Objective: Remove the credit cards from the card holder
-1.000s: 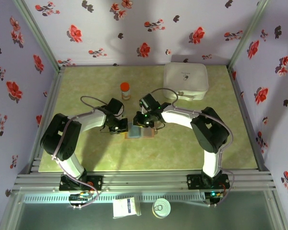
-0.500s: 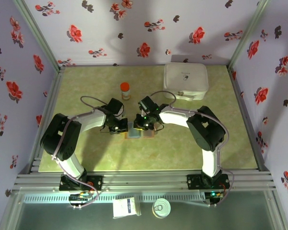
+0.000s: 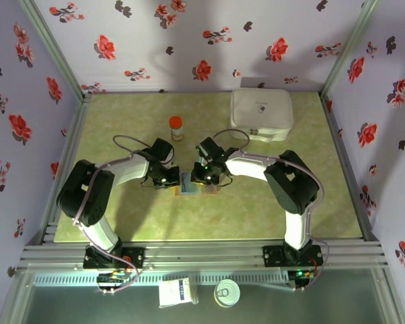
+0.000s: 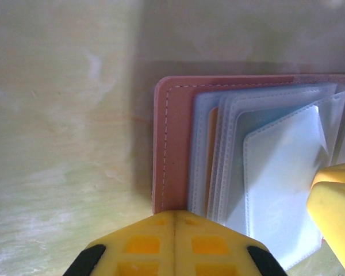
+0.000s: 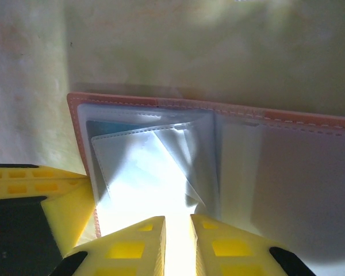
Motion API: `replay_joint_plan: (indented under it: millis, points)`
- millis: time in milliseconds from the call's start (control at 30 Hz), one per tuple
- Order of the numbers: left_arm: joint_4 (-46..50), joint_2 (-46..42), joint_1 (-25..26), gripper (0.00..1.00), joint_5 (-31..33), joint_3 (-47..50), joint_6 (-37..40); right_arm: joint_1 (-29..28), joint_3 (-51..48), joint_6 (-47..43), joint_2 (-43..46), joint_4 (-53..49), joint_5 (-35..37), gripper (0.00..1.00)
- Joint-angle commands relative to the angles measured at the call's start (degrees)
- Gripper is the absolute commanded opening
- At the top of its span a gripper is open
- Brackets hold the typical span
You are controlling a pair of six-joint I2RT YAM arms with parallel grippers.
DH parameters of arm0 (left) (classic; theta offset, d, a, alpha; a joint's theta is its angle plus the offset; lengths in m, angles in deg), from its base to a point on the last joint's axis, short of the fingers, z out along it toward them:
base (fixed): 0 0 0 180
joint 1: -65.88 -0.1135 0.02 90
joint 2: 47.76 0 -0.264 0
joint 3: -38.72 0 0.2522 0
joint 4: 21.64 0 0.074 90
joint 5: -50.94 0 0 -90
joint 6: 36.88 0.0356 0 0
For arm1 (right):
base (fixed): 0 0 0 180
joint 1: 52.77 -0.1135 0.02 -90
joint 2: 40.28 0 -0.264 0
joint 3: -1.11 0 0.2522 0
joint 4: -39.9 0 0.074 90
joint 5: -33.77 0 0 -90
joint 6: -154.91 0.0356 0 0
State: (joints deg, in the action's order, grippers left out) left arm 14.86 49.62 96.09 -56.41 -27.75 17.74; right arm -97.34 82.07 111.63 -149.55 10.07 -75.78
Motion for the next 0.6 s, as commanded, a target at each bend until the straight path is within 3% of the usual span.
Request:
replay_joint_plan:
  millis: [0,400,567]
  points:
    - [2.7,-0.5,-0.5,0.05,1.4,0.0,1.0,0.4,-2.3,0.2,1.8,-0.1,1.2,0.20]
    - [3.4,-3.3,-0.5,0.05,0.4,-1.9,-0.2,1.6,-5.8,2.6,2.7,6.3,-1.6,0.18]
    - [3.3,-5.4,-0.5,0.12,-0.7,-3.3,-1.6,2.1,-7.2,3.1,3.0,8.0,-2.5,0.17]
